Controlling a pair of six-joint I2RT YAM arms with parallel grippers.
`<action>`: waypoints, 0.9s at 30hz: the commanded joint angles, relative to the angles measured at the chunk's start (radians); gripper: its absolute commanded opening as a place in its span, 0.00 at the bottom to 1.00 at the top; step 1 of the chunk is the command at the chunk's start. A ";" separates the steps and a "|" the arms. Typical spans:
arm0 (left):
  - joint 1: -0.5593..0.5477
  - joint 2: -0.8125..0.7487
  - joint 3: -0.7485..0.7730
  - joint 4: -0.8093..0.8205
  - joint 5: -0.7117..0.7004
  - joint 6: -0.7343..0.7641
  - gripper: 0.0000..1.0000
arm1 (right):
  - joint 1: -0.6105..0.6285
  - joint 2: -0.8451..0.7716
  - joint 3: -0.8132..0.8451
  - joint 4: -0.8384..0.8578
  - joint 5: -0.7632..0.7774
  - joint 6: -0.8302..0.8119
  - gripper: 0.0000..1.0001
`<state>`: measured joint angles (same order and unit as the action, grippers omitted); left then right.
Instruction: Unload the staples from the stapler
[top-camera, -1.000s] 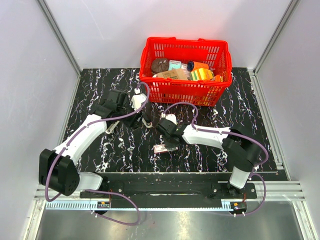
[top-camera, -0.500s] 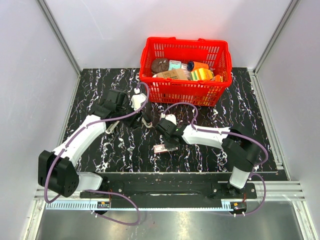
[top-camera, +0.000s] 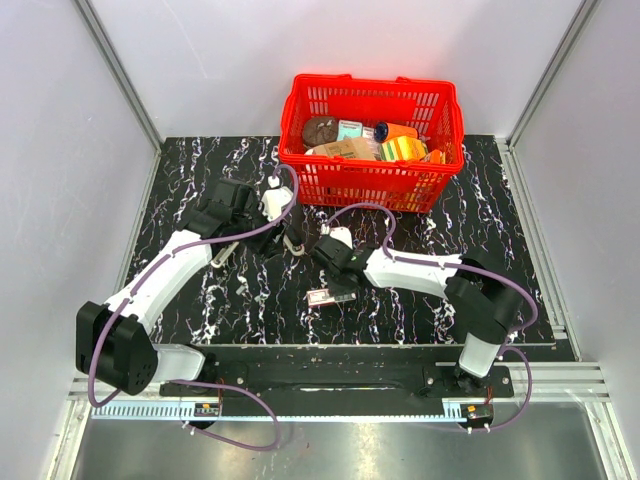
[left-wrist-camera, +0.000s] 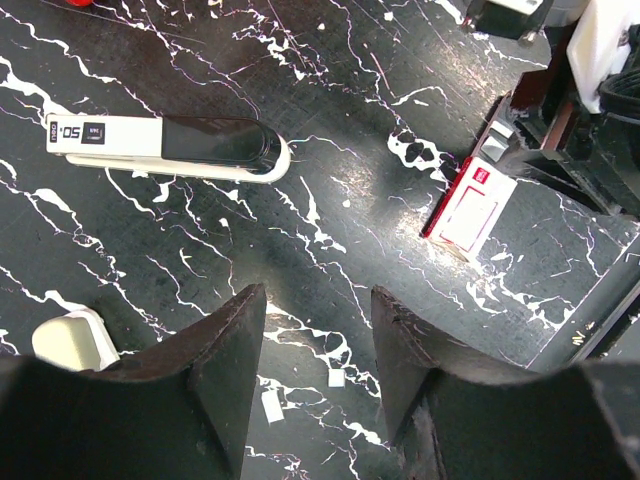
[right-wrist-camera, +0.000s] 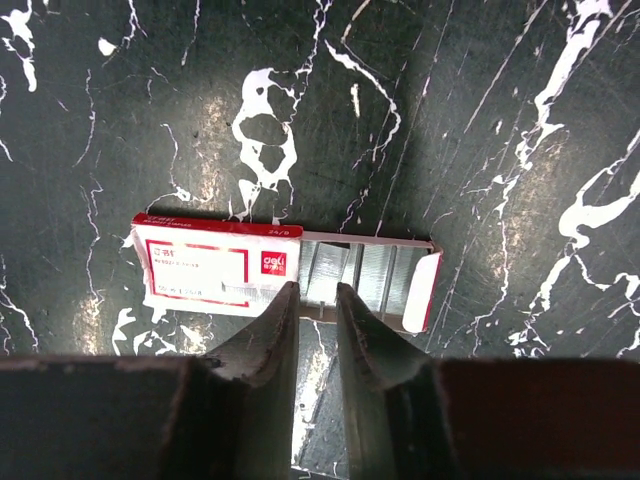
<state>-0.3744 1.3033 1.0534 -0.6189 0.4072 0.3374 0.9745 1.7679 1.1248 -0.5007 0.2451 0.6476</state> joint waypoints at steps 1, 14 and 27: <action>0.005 -0.035 0.007 0.021 -0.010 0.020 0.51 | 0.010 -0.088 0.061 -0.022 0.049 -0.016 0.25; 0.006 0.005 -0.047 0.030 -0.102 0.075 0.51 | 0.010 -0.105 -0.020 0.037 0.011 0.015 0.05; 0.080 0.030 -0.110 0.025 -0.110 0.163 0.54 | 0.009 -0.035 -0.040 0.077 -0.001 0.009 0.04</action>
<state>-0.3130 1.3376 0.9546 -0.6121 0.3145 0.4603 0.9745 1.7145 1.0954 -0.4564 0.2424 0.6479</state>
